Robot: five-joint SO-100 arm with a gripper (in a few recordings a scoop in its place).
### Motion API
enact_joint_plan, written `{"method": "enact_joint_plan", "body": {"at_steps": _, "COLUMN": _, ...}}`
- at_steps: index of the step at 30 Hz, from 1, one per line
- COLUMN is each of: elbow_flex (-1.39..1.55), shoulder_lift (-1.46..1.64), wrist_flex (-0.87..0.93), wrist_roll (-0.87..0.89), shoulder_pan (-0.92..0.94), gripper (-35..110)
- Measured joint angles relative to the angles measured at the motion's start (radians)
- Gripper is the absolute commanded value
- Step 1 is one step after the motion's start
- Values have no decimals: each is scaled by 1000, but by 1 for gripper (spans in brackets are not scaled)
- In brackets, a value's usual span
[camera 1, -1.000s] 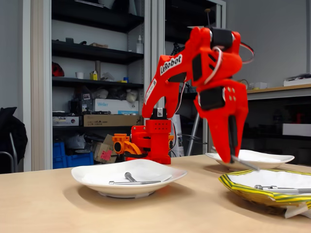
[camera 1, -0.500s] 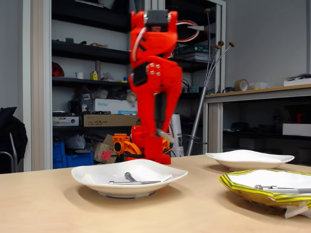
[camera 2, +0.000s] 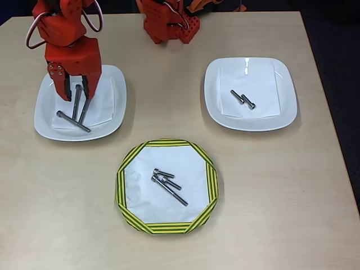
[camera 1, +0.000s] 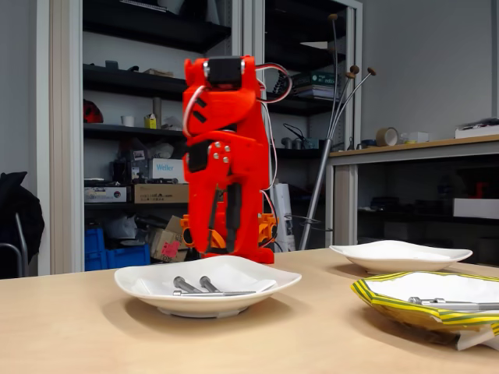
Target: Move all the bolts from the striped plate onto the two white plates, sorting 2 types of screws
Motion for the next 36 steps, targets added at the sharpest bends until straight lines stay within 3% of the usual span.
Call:
{"method": "enact_joint_plan", "body": {"at_steps": 7, "elbow_flex": -219, "shoulder_lift": -66, "wrist_flex": -34, "wrist_roll": 95, "shoulder_pan": -279, "gripper": 13}}
{"method": "enact_joint_plan", "body": {"at_steps": 14, "elbow_flex": -449, "shoulder_lift": -301, "wrist_flex": -126, "wrist_roll": 71, "shoulder_pan": -506, "gripper": 12}}
{"method": "enact_joint_plan", "body": {"at_steps": 24, "elbow_flex": -561, "shoulder_lift": -503, "wrist_flex": -272, "wrist_roll": 103, "shoulder_pan": -557, "gripper": 13}}
{"method": "enact_joint_plan", "body": {"at_steps": 36, "elbow_flex": -653, "shoulder_lift": -617, "wrist_flex": -268, "wrist_roll": 106, "shoulder_pan": -594, "gripper": 16}}
